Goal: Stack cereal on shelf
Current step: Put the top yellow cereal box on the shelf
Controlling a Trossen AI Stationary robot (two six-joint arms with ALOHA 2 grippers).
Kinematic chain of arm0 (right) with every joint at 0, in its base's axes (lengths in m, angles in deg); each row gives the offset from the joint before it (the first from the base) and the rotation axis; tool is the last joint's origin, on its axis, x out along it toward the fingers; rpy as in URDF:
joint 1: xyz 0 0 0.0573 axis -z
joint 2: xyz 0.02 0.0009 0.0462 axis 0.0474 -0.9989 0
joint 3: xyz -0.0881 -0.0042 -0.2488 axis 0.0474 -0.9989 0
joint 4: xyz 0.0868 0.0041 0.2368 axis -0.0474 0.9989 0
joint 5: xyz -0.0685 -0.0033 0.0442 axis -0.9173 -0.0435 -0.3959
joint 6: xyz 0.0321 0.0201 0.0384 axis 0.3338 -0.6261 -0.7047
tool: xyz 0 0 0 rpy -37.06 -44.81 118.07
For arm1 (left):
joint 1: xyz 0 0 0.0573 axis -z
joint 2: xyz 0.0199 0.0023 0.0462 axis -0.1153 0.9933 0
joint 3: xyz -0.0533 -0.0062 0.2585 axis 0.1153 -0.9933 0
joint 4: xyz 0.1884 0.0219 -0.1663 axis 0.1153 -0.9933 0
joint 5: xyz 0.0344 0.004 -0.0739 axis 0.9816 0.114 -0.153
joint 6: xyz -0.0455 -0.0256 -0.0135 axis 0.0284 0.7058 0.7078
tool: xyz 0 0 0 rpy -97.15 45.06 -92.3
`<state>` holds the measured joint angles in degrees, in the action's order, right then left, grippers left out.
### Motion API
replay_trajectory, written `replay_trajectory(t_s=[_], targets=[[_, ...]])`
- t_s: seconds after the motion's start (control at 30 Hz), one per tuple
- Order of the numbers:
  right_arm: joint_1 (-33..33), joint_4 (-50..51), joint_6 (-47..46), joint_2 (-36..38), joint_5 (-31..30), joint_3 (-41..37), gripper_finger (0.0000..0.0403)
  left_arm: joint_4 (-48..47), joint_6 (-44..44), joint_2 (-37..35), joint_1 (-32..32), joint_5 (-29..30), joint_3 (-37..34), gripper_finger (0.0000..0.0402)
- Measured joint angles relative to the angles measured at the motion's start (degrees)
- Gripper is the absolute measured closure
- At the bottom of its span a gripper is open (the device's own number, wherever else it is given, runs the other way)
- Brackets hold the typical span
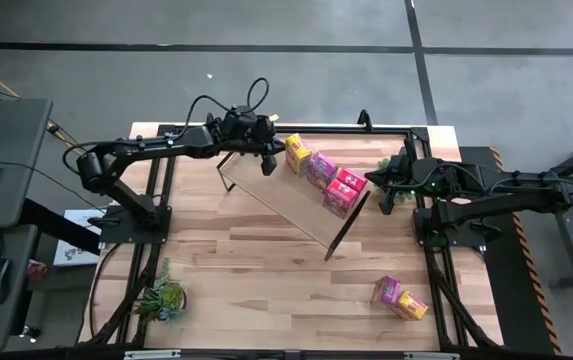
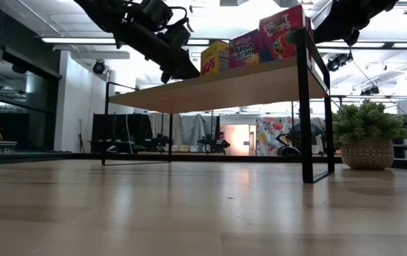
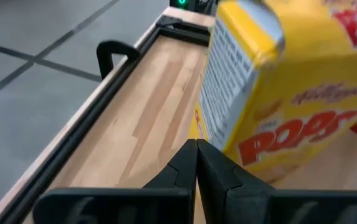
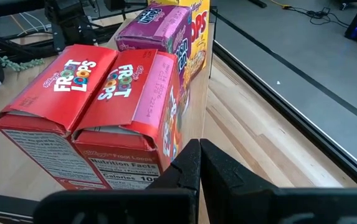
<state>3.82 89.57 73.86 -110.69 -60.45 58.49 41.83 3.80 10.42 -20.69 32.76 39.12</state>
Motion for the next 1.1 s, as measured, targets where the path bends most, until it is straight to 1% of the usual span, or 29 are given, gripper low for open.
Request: replay_trajectory(t_s=[0.17, 0.4, 0.73, 0.97, 1.1], targets=[[0.0, 0.0, 0.0, 0.0, 0.0, 0.0, 0.0403, -2.2, 0.0, -1.1, 0.4, 0.0, 0.0, 0.0401], [0.0, 0.0, 0.0, 0.0, 0.0, 0.0, 0.0403, -2.0, 0.0, -2.9, 1.1, -0.1, 0.0, 0.0401], [0.0, 0.0, 0.0, 0.0, 0.0, 0.0, 0.0403, -5.5, 1.1, -5.7, 1.6, -0.2, 0.0, 0.0401], [0.0, 0.0, 0.0, 0.0, 0.0, 0.0, 0.0403, -6.9, 1.5, -6.3, 1.9, -1.4, 0.0, 0.0401], [0.0, 0.0, 0.0, 0.0, -0.1, 0.0, 0.0403, -9.3, 1.4, -6.9, 1.5, -1.5, 0.0, 0.0401]])
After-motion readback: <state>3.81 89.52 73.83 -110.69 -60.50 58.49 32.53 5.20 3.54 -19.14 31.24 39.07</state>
